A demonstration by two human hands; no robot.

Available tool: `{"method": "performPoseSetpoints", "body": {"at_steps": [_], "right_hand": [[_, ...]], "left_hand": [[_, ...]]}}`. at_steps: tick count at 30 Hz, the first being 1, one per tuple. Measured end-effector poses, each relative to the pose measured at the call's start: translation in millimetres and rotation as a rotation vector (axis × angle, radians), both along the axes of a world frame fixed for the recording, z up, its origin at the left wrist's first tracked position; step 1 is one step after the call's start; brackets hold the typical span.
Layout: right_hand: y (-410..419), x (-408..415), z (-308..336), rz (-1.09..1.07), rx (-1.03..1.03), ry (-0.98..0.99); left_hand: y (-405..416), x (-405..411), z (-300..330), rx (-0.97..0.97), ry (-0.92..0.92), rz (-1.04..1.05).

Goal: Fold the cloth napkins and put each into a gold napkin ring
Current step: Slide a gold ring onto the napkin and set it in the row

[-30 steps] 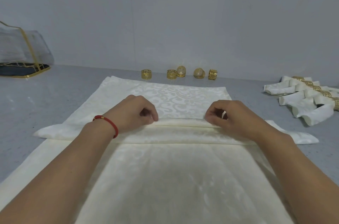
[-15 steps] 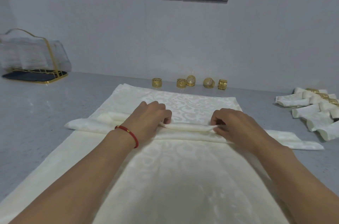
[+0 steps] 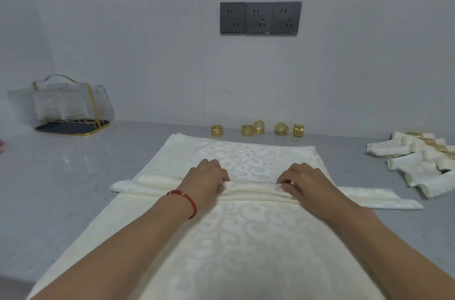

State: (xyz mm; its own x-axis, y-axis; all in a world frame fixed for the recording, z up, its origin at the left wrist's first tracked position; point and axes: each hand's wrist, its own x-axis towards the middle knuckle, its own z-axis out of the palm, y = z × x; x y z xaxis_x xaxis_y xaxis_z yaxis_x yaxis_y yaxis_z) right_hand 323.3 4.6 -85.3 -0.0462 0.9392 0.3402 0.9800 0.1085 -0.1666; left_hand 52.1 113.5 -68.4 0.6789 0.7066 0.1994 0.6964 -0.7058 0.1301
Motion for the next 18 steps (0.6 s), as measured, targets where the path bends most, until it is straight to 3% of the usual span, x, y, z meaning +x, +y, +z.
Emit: {"method": "performPoseSetpoints", "body": {"at_steps": [4, 11, 14, 16, 18], "right_hand": [[-3, -13, 6, 0.01, 0.087, -0.249], [-32, -28, 8, -0.033, 0.081, -0.533], [-46, -29, 7, 0.015, 0.023, -0.542], [-52, -30, 14, 0.014, -0.058, -0.414], [-51, -38, 25, -0.072, -0.128, -0.246]], "left_hand": [[-20, 1, 1, 0.295, 0.034, 0.014], [-50, -8, -2, 0.373, 0.221, -0.083], [-54, -16, -7, 0.221, 0.111, -0.059], [-55, -20, -11, 0.18, 0.05, -0.073], [-60, -22, -14, 0.177, 0.12, -0.057]]}}
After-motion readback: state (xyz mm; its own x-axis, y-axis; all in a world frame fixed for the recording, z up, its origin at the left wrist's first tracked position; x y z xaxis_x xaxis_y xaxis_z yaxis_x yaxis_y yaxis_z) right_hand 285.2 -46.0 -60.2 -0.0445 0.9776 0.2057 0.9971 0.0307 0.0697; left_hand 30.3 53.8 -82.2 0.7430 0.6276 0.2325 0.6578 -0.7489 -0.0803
